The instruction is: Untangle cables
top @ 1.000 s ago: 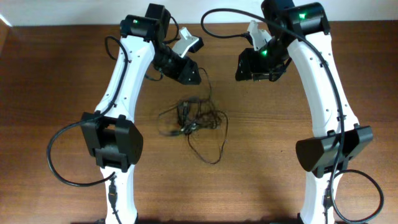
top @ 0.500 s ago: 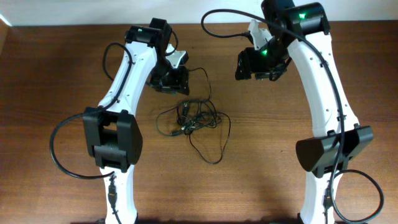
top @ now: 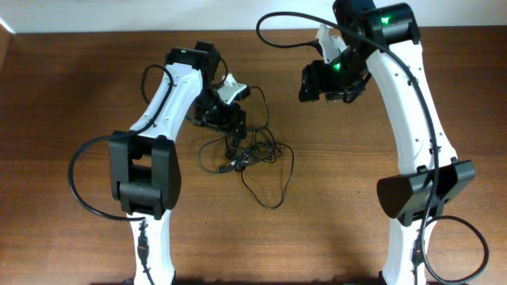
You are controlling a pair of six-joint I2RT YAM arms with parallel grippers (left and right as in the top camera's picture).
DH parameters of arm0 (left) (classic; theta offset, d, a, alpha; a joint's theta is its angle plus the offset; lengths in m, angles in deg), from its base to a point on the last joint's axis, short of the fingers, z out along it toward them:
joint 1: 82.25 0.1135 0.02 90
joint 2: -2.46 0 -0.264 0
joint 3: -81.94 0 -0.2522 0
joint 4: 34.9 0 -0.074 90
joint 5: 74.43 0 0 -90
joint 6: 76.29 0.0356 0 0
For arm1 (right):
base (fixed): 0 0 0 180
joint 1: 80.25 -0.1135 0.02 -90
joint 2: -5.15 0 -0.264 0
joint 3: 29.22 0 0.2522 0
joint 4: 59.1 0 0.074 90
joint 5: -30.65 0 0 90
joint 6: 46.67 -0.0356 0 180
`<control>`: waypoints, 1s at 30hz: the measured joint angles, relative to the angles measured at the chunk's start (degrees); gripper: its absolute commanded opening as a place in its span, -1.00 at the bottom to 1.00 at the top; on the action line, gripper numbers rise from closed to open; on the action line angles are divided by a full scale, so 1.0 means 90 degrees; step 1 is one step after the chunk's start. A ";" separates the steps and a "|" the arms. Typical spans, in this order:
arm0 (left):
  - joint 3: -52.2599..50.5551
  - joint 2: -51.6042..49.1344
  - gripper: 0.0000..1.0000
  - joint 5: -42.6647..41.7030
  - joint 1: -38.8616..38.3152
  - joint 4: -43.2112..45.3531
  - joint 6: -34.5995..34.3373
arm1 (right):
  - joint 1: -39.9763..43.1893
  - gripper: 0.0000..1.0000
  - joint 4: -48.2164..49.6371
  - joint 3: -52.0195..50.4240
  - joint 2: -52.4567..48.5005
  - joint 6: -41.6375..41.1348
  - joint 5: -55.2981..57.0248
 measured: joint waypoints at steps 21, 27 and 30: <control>-0.0845 0.0000 -1.00 -0.0600 -0.0236 0.0019 0.1843 | 0.0000 0.38 0.0095 0.0000 0.0000 0.0000 0.0000; -0.0782 0.0000 -1.00 -0.1168 -0.0175 0.0007 0.1838 | 0.0000 0.39 0.0134 0.0000 0.0000 0.0000 -0.0010; -0.0177 0.0000 -1.00 -0.1753 0.0034 -0.0313 0.1710 | 0.0000 0.39 0.0199 0.0000 -0.0002 -0.0002 -0.0177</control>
